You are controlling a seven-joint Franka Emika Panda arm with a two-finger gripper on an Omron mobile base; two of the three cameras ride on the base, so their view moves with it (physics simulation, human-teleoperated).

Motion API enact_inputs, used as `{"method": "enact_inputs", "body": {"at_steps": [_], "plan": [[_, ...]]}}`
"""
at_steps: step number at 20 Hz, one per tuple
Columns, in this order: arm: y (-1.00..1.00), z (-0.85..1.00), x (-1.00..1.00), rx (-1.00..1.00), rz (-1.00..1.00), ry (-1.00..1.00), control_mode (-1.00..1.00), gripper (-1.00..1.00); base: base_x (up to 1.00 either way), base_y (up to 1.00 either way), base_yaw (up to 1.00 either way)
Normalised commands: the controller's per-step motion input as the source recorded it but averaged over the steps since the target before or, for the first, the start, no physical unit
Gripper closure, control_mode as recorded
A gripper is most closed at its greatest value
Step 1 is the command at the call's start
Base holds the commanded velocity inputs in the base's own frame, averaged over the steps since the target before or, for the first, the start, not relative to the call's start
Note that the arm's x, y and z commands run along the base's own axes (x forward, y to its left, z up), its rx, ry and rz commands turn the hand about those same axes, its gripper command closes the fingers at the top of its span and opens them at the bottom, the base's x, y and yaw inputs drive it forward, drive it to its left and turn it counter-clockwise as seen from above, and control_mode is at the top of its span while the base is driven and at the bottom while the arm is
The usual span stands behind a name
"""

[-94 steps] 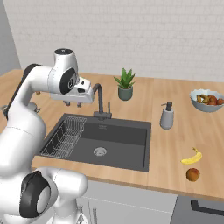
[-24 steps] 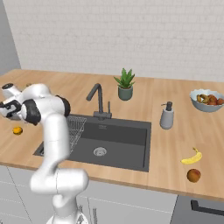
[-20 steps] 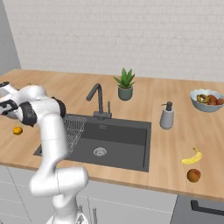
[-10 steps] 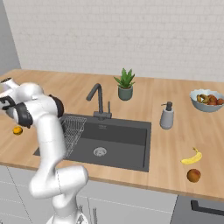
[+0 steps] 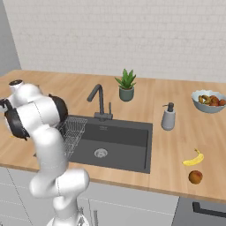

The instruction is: Put the colander in the sink, put the banana, tangerine, peach in the colander, and turn on the sink faucet and pour water over the colander.

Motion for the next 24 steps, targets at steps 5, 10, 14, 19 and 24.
{"method": "enact_inputs", "body": {"at_steps": [5,10,14,19,24], "plan": [[-1.00,0.25,-1.00,0.34,-0.09,-0.21,-1.00,1.00,0.00,0.00,0.00],[-1.00,0.32,-0.99,0.15,-0.13,-0.13,-1.00,1.00,0.00,0.00,0.00],[-1.00,0.36,-0.92,0.08,-0.16,-0.01,-1.00,1.00,0.00,0.00,0.00],[-1.00,0.34,-0.50,0.01,-0.22,0.19,-1.00,1.00,0.00,0.00,0.00],[-1.00,0.22,-0.07,0.00,-0.21,0.36,-1.00,1.00,0.00,0.00,0.00]]}}
